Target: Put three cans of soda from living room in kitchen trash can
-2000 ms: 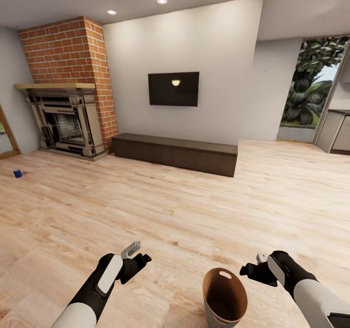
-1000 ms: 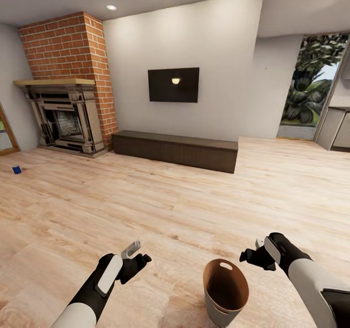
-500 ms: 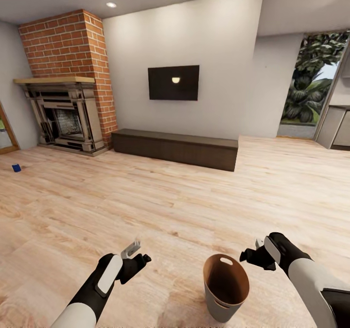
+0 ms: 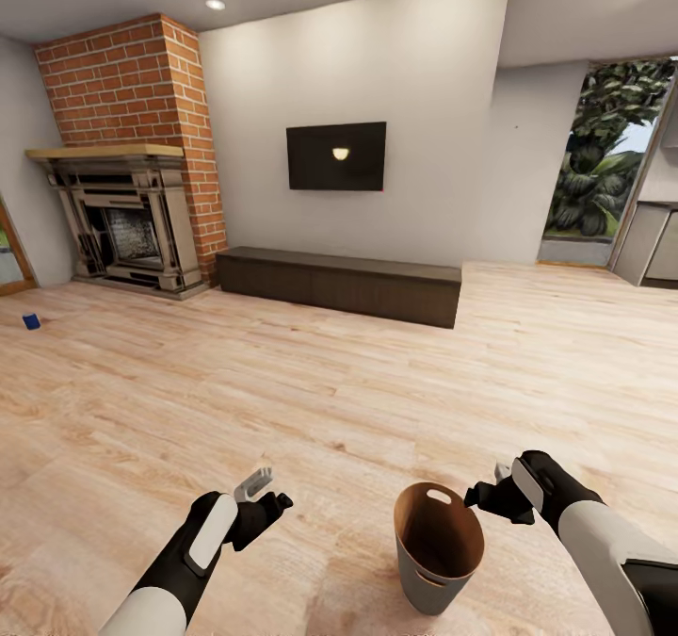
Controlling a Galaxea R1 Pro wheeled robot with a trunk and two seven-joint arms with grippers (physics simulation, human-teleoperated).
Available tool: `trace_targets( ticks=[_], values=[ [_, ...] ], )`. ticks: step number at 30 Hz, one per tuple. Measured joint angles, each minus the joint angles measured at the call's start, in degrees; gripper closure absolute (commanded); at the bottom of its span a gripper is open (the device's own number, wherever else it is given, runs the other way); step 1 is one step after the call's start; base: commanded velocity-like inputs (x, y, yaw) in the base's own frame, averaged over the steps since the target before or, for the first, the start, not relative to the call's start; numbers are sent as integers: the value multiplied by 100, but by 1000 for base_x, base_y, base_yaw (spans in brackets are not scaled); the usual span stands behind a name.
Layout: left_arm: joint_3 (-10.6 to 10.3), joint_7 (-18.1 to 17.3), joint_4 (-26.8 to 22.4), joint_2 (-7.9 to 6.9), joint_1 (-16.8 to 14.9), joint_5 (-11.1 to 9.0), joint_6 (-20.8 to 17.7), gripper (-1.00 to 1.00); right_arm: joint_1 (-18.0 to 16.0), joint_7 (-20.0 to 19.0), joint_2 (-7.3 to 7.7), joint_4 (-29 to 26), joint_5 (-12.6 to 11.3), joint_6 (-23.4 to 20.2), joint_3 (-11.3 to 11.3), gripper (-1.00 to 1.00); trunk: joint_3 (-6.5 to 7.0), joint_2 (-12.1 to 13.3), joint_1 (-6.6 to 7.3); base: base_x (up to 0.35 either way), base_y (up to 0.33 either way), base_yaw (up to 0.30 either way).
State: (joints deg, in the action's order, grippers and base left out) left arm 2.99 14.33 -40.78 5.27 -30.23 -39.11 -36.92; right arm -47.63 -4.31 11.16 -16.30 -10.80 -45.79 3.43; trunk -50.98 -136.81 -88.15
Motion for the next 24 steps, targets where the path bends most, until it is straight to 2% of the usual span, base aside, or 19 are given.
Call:
trace_targets(
  ticks=[15, 24],
  values=[
    [0, 0, 0, 0, 0, 0, 0, -100, 0, 0, 0, 2, 0, 0, 0, -100, -269, -602, -329, 0, 0, 0],
    [-6, -73, 51, -18, 112, 11, 9, -100, 0, 0, 6, -3, -1, 0, 0, -100, -270, -603, -330, 11, 0, 0]
  ],
)
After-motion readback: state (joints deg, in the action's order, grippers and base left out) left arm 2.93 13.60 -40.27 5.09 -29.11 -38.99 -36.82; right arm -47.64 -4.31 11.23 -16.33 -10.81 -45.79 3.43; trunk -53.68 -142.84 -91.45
